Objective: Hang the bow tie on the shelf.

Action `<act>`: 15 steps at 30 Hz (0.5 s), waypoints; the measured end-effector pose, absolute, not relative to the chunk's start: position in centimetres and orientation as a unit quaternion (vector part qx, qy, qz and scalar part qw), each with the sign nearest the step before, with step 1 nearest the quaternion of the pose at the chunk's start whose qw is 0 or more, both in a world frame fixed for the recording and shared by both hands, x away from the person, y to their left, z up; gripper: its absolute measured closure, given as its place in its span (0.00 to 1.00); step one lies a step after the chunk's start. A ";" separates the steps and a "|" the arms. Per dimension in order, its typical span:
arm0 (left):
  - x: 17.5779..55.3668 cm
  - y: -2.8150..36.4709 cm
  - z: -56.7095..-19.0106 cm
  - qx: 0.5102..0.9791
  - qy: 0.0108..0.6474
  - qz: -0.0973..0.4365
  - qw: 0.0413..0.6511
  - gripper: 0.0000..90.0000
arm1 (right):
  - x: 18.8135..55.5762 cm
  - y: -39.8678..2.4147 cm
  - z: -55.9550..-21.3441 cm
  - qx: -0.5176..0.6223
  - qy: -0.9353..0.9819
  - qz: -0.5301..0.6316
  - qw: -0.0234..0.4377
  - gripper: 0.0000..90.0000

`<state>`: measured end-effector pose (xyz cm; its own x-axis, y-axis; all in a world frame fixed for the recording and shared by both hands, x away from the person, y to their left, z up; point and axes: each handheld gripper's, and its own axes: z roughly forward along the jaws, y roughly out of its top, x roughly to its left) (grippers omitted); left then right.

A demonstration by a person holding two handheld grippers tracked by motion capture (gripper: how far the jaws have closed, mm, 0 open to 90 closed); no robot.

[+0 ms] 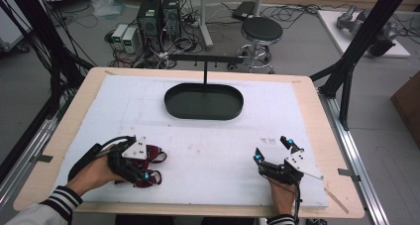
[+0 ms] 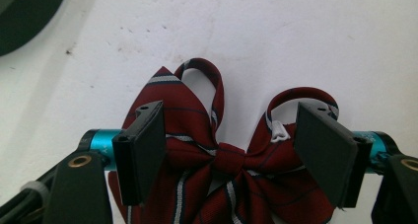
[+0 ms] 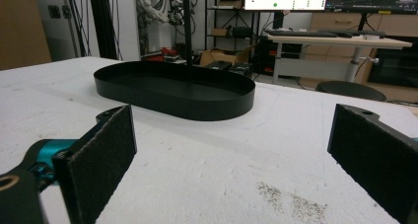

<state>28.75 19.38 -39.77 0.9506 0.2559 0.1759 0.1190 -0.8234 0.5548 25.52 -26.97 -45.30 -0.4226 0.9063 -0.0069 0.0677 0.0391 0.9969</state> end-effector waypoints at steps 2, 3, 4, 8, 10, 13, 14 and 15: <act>28.9 19.4 -40.0 0.949 0.101 0.118 0.275 0.33 | 25.5 -27.0 -45.3 0.393 0.620 0.571 0.367 0.04; 28.9 19.4 -40.0 0.950 0.102 0.116 0.273 0.34 | 25.5 -27.0 -45.3 0.392 0.620 0.571 0.368 0.04; 28.9 19.4 -40.0 0.950 0.102 0.116 0.273 0.34 | 25.5 -27.0 -45.3 0.392 0.620 0.571 0.368 0.04; 29.1 19.3 -40.3 0.950 0.104 0.112 0.271 0.35 | 25.5 -27.0 -45.3 0.392 0.620 0.572 0.367 0.04; 29.3 19.2 -40.4 0.950 0.106 0.110 0.271 0.36 | 25.5 -27.0 -45.3 0.393 0.620 0.571 0.367 0.04; 29.4 19.1 -40.5 0.949 0.112 0.107 0.274 0.37 | 25.5 -27.0 -45.3 0.393 0.620 0.571 0.367 0.04; 29.5 19.1 -40.5 0.951 0.110 0.105 0.271 0.38 | 25.5 -27.0 -45.3 0.393 0.620 0.571 0.367 0.04; 29.6 19.0 -40.6 0.951 0.110 0.102 0.270 0.39 | 25.5 -27.0 -45.3 0.393 0.620 0.571 0.367 0.04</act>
